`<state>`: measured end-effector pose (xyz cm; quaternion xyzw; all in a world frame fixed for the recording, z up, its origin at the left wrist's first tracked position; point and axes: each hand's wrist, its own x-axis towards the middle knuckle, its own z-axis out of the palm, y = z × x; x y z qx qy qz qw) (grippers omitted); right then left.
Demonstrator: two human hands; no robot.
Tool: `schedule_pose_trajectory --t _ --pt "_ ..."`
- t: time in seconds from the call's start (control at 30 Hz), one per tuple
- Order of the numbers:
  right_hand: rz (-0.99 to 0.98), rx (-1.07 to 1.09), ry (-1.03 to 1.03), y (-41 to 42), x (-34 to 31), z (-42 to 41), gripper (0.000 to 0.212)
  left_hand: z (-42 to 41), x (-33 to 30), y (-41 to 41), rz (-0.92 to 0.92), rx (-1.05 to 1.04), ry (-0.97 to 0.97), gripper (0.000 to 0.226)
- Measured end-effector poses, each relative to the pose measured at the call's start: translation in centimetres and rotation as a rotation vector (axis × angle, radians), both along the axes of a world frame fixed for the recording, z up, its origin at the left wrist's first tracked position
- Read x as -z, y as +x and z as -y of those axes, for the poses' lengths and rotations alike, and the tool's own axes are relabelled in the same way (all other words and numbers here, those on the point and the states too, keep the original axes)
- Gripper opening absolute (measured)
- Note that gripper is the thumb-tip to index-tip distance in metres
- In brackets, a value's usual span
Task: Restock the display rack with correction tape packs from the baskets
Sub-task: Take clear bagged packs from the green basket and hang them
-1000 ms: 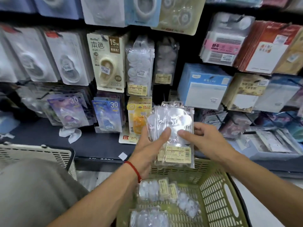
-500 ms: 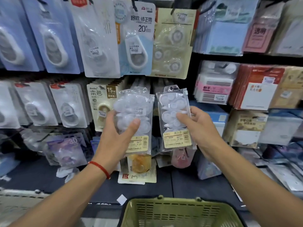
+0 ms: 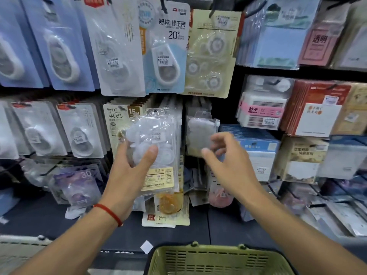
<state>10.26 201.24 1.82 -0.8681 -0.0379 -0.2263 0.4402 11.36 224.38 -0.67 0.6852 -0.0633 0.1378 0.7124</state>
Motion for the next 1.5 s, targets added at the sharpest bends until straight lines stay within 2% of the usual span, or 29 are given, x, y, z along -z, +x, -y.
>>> schedule_pose_trajectory --t 0.07,0.13,0.2,0.27,0.37,0.5,0.63,0.87,0.97,1.2,1.3,1.33,1.37,1.43,1.5 --pt "-0.149 -0.21 0.065 -0.5 0.2 -1.2 0.031 0.6 0.1 0.0 -0.031 0.033 -0.051 0.087" --pt "-0.237 -0.316 0.033 -0.8 0.6 -2.3 0.046 1.1 0.3 0.0 -0.049 0.057 -0.087 0.098" --pt "-0.21 -0.297 -0.011 -1.0 0.9 -2.8 0.048 1.5 0.3 -0.1 -0.048 0.072 -0.105 0.097" --pt "-0.202 -0.298 0.05 -1.1 0.8 -2.7 0.034 1.8 0.2 -0.2 -0.039 0.078 -0.116 0.099" --pt "-0.212 -0.333 0.18 -1.3 0.8 -2.4 0.018 1.9 0.2 -0.2 -0.019 0.102 -0.105 0.079" --pt "-0.128 -0.292 0.218 -1.9 1.6 -2.9 0.009 2.3 0.1 -0.3 0.015 0.103 -0.081 0.077" --pt "-0.064 -0.206 0.368 -2.4 2.0 -2.6 0.002 2.2 -0.1 -0.1 0.001 0.107 -0.098 0.068" --pt "-0.078 -0.061 0.484 -2.6 1.4 -0.9 0.022 1.1 0.4 0.6 -0.01 0.019 -0.041 0.071" --pt "-0.092 -0.054 0.52 -2.7 1.2 -0.9 0.022 1.0 0.5 0.8 -0.002 0.0 -0.032 0.072" --pt "-0.14 -0.045 0.446 -2.4 1.5 -0.6 0.019 1.1 0.2 0.7 0.005 -0.011 -0.05 0.078" --pt "-0.205 0.077 0.15 -1.9 2.0 0.1 0.047 1.2 0.2 0.4 -0.007 0.002 -0.063 0.075" --pt "-0.183 0.096 0.072 -2.0 1.9 0.0 0.05 1.3 0.1 0.3 -0.013 0.006 -0.06 0.073" --pt "-0.162 0.069 0.034 -2.0 1.9 -0.1 0.045 1.5 0.1 0.1 -0.021 0.007 -0.05 0.073" --pt "-0.201 -0.086 0.085 -2.1 1.8 -0.7 0.026 1.9 0.2 -0.2 -0.045 0.01 -0.024 0.072" --pt "-0.246 -0.237 0.129 -2.4 2.0 -1.5 0.024 2.5 0.4 -0.4 -0.067 0.035 -0.002 0.067"
